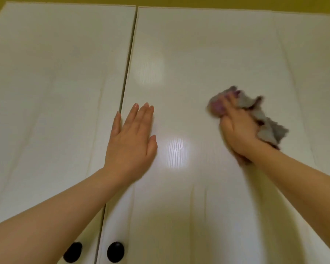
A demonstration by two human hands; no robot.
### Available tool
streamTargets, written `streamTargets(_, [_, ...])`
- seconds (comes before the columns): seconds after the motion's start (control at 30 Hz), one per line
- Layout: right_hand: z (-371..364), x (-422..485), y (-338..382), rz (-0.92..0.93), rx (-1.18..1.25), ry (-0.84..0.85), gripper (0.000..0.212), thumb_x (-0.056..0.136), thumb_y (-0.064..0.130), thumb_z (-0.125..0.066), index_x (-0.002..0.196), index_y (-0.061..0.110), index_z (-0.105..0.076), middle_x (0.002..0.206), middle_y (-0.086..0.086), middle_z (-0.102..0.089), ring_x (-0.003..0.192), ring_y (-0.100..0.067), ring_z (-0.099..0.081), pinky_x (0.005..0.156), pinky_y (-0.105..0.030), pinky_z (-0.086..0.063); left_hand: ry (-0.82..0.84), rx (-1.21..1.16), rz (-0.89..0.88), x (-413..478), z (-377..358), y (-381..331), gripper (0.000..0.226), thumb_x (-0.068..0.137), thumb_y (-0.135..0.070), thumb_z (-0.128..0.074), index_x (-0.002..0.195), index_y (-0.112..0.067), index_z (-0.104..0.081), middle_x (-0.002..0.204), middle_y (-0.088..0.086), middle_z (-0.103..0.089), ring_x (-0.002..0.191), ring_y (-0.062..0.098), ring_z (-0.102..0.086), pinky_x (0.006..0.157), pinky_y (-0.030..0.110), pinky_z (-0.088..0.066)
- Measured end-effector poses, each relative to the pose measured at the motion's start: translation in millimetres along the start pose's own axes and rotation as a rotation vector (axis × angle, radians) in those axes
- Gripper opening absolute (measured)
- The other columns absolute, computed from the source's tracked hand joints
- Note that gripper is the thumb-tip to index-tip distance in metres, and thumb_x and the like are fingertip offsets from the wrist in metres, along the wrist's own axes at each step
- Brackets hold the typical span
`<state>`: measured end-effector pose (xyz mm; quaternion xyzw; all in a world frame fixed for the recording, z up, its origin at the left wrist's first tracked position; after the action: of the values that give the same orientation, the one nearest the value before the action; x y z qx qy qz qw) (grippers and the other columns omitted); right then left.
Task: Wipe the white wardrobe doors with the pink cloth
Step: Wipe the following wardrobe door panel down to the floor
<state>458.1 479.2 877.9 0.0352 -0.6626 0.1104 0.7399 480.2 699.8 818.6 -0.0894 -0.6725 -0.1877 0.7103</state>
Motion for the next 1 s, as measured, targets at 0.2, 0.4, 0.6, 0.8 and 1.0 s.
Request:
streamTargets(0.2, [-38, -51, 81, 0.338, -0.212, 0.029, 0.057, 0.092, 0.037, -0.025, 0.142, 0.012, -0.037, 0.147, -0.008, -0.036, 0.137, -0.025, -0.032, 0.110, -0.034, -0.009, 0.064, 0.058, 0.061, -14, 3, 20, 0.078, 0.081, -0.048, 0.000, 0.152, -0.017, 0.003, 0.160, -0.003, 0.004, 0.145, 0.008, 0.010, 0.109, 0.030, 0.020])
streamTargets(0.4, [-29, 13, 66, 0.114, -0.070, 0.029, 0.061, 0.091, 0.040, -0.015, 0.148, 0.018, -0.022, 0.156, -0.004, -0.016, 0.143, -0.023, -0.013, 0.112, -0.031, -0.003, 0.209, 0.129, 0.089, -43, 3, 30, 0.090, 0.069, -0.055, 0.012, 0.150, -0.016, 0.014, 0.158, -0.001, 0.015, 0.143, 0.009, 0.017, 0.111, 0.035, 0.019])
streamTargets(0.6, [-54, -60, 134, 0.371, -0.141, 0.003, 0.054, 0.097, 0.037, -0.019, 0.147, 0.018, -0.024, 0.153, -0.004, -0.024, 0.141, -0.024, -0.022, 0.110, -0.030, 0.003, 0.205, 0.198, 0.067, -71, 3, 49, 0.079, 0.084, -0.052, -0.002, 0.152, -0.013, -0.006, 0.157, -0.001, 0.004, 0.140, 0.010, 0.012, 0.112, 0.038, 0.015])
streamTargets(0.8, [-58, -26, 130, 0.189, 0.096, 0.036, 0.058, 0.091, 0.034, -0.023, 0.146, 0.016, -0.028, 0.153, -0.007, -0.025, 0.141, -0.026, -0.018, 0.109, -0.021, 0.007, 0.094, 0.240, 0.010, -90, 3, 50, 0.061, 0.095, -0.040, -0.024, 0.146, -0.007, -0.033, 0.153, 0.006, -0.028, 0.142, 0.028, -0.019, 0.111, 0.051, -0.006])
streamTargets(1.0, [-61, -70, 168, 0.593, 0.139, 0.053, 0.038, 0.087, 0.019, -0.039, 0.112, 0.002, -0.064, 0.121, -0.023, -0.060, 0.108, -0.036, -0.058, 0.103, -0.023, -0.023, 0.084, 0.248, 0.015, -105, 1, 55, 0.056, 0.096, -0.038, -0.025, 0.143, -0.011, -0.039, 0.148, 0.004, -0.040, 0.139, 0.032, -0.026, 0.109, 0.052, -0.010])
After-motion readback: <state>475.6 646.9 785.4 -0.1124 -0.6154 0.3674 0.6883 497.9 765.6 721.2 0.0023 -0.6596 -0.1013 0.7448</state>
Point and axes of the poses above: each hand's wrist, its own x-axis towards the middle knuckle, its own z-axis out of the back of the hand, y = z × x, the point moved 7 cm from there along x, towards the middle knuckle
